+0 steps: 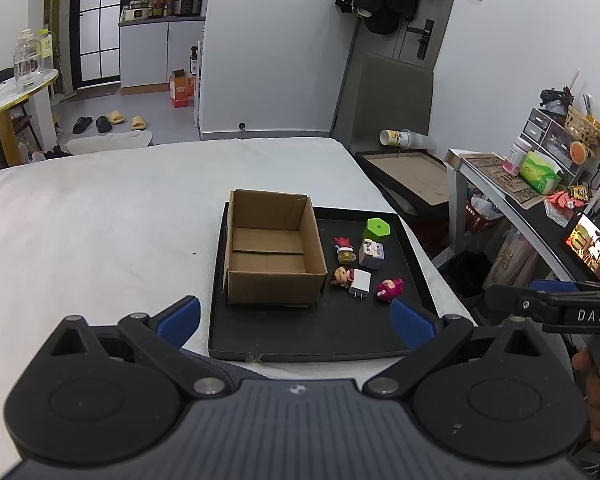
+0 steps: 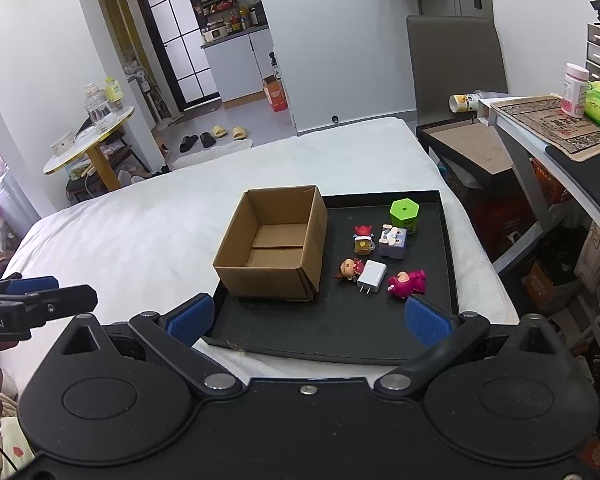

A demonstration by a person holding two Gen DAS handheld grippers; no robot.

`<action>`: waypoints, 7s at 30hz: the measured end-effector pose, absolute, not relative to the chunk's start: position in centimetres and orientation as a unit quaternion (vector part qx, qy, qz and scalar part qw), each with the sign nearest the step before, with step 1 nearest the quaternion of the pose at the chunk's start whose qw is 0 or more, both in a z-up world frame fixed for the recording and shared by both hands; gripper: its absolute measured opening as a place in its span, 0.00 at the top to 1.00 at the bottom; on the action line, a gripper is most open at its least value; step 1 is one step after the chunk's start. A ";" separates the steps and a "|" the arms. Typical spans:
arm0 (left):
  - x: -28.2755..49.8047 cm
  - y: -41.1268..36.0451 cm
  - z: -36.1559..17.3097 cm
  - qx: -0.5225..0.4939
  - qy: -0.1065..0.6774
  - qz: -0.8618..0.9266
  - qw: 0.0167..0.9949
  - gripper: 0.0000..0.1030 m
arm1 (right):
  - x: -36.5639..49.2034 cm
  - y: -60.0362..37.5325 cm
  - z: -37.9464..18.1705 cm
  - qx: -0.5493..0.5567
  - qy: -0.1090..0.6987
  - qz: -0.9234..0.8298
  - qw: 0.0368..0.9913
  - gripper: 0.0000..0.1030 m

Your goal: Organize rigid objects

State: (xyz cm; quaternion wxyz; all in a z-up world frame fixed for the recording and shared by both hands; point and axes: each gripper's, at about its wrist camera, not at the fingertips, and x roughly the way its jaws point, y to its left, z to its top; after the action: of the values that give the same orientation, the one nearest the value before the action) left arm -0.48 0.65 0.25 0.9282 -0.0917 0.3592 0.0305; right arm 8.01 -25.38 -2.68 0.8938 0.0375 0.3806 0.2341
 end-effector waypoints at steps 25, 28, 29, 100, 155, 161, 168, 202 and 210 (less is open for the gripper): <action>-0.6 1.0 0.0 -0.091 0.365 0.030 0.926 0.02 | 7.7 -24.9 -2.5 0.029 0.380 0.243 0.892 0.00; -0.7 0.9 0.0 -0.091 0.364 0.029 0.926 0.02 | 7.6 -24.9 -2.5 0.029 0.379 0.242 0.893 0.00; -0.7 0.9 0.0 -0.092 0.364 0.028 0.926 0.02 | 7.7 -24.9 -2.5 0.031 0.378 0.240 0.893 0.00; 13.6 5.8 -8.1 -0.144 0.443 0.086 0.881 0.05 | 20.5 -28.2 -12.0 0.114 0.467 0.113 0.869 0.07; 22.1 9.8 -19.4 -0.156 0.527 0.109 0.828 0.89 | 32.8 -28.7 -28.6 0.285 0.615 0.026 0.735 0.54; 21.3 9.3 -19.3 -0.138 0.526 0.106 0.832 0.91 | 32.6 -28.5 -28.6 0.272 0.622 0.030 0.734 0.59; 20.4 9.3 -19.3 -0.136 0.526 0.100 0.834 0.91 | 32.3 -27.9 -28.3 0.252 0.623 0.038 0.740 0.60; 18.1 10.9 -20.8 -0.182 0.465 0.051 0.865 0.88 | 29.1 -20.6 -16.9 0.159 0.554 0.133 0.806 0.60; 18.0 11.4 -21.0 -0.197 0.463 0.033 0.863 0.87 | 28.7 -16.3 -15.5 0.138 0.534 0.165 0.817 0.60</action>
State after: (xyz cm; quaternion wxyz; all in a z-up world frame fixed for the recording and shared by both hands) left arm 17.97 11.40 -20.96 0.8635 -0.1973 0.4630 0.0331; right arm 28.70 -16.28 -15.47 0.8173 0.1383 0.5343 0.1655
